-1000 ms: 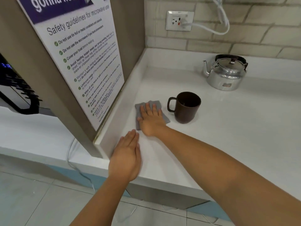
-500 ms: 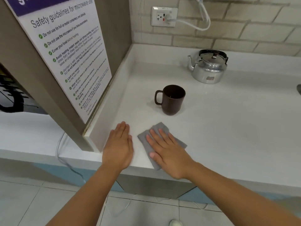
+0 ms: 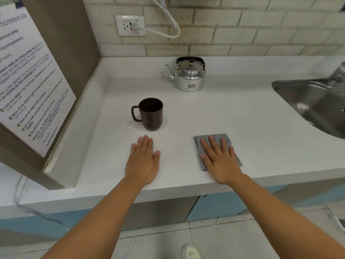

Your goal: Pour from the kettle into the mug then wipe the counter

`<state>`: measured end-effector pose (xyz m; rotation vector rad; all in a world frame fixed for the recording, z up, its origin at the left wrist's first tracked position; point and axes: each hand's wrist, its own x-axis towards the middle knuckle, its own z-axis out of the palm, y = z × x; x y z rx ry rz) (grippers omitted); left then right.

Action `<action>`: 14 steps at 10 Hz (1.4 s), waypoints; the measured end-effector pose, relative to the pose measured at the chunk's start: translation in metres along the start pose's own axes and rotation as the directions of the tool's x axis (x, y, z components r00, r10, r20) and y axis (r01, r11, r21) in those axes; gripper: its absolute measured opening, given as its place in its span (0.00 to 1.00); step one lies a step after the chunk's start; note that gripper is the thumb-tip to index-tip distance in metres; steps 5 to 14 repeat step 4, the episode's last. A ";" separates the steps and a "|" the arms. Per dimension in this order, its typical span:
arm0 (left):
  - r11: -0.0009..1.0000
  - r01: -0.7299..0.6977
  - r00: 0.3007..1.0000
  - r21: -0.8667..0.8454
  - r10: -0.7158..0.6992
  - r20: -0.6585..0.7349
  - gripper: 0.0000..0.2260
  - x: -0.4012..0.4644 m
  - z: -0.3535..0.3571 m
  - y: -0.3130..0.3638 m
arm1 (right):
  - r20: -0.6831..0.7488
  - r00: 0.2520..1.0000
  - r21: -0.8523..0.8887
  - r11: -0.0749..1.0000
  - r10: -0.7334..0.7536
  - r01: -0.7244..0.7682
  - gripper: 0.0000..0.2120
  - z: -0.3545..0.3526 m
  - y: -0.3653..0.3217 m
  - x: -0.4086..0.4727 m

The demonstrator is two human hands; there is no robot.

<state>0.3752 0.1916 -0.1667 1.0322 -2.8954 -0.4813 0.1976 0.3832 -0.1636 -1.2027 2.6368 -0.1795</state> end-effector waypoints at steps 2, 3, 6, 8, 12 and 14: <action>1.000 0.001 1.000 0.021 -0.001 0.018 0.27 -0.003 -0.003 0.001 | 0.041 0.999 -0.013 1.000 -0.012 0.013 0.27 -0.004 0.003 -0.003; 0.999 0.008 0.996 0.036 -0.011 0.088 0.29 0.001 -0.017 0.001 | 0.140 0.990 -0.059 0.997 -0.031 0.040 0.29 -0.022 0.004 -0.001; 0.994 0.035 0.952 0.108 -0.066 0.298 0.30 0.021 -0.054 0.004 | 0.300 0.954 -0.116 0.992 -0.016 0.053 0.31 -0.070 -0.001 0.022; 0.994 0.035 0.952 0.108 -0.066 0.298 0.30 0.021 -0.054 0.004 | 0.300 0.954 -0.116 0.992 -0.016 0.053 0.31 -0.070 -0.001 0.022; 0.994 0.035 0.952 0.108 -0.066 0.298 0.30 0.021 -0.054 0.004 | 0.300 0.954 -0.116 0.992 -0.016 0.053 0.31 -0.070 -0.001 0.022; 0.994 0.035 0.952 0.108 -0.066 0.298 0.30 0.021 -0.054 0.004 | 0.300 0.954 -0.116 0.992 -0.016 0.053 0.31 -0.070 -0.001 0.022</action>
